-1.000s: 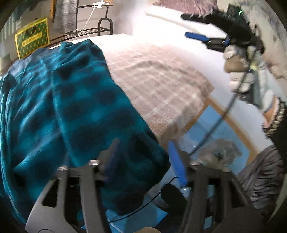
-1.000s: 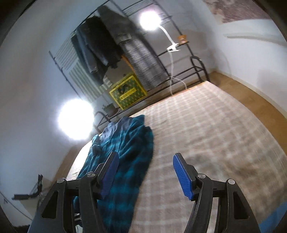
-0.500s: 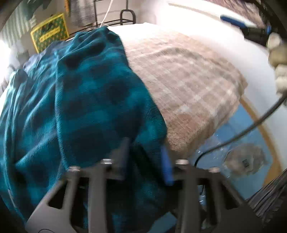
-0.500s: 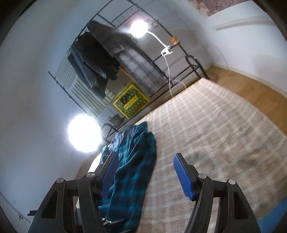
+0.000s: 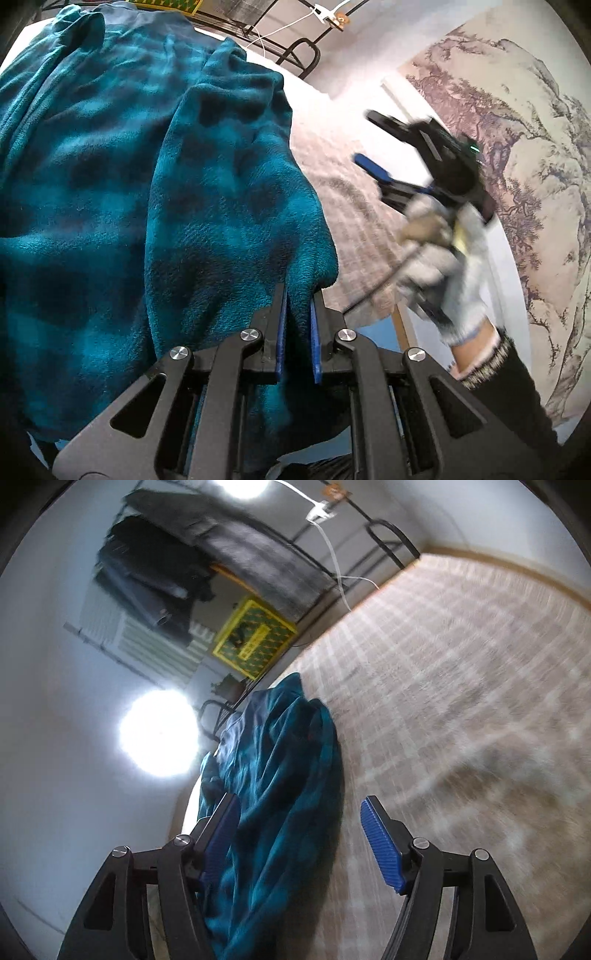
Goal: Fold large clothes
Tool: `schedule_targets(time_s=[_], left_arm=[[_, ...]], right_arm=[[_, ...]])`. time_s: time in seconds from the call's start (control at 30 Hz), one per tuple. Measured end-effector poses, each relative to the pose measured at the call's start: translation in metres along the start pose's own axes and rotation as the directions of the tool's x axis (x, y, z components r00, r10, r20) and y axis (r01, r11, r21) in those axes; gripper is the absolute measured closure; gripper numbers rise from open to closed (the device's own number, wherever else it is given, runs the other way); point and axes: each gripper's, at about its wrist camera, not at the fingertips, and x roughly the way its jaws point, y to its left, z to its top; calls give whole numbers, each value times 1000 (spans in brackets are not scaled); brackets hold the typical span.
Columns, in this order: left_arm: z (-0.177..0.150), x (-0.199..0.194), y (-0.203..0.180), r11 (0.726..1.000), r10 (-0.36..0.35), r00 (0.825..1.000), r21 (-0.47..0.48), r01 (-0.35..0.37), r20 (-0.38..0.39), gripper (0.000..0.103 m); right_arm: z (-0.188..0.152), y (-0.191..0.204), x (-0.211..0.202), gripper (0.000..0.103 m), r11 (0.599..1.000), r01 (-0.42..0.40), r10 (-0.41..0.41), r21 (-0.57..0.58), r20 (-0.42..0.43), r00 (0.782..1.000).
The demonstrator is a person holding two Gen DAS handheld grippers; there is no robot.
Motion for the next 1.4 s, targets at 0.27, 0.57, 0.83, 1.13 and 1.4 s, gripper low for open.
schedule_targets(time_s=[0.27,0.57,0.83,1.13,1.4], left_arm=[[-4,-4,14,996,-75,997,-53,77,34,94],[2,-14,31,985,-146,988,-88,151,57,94],[-4,-33,56,965,-203,973,-146,218,110,94],[-16,-58,89,954,-192,969,-202,222,158,94],[-27,-70,130,938,-147,973,-288,195,180,94]], right_arm=[[35,-16,86,29,997,43,-41,56,-23,999],[38,7,162,80,997,68,-70,-23,-137,988],[46,91,150,94,962,199,-220,-189,-96,971],[1,198,197,95,813,318,-379,-488,-27,925],[-79,263,309,95,594,278,-475,-755,-50,879]])
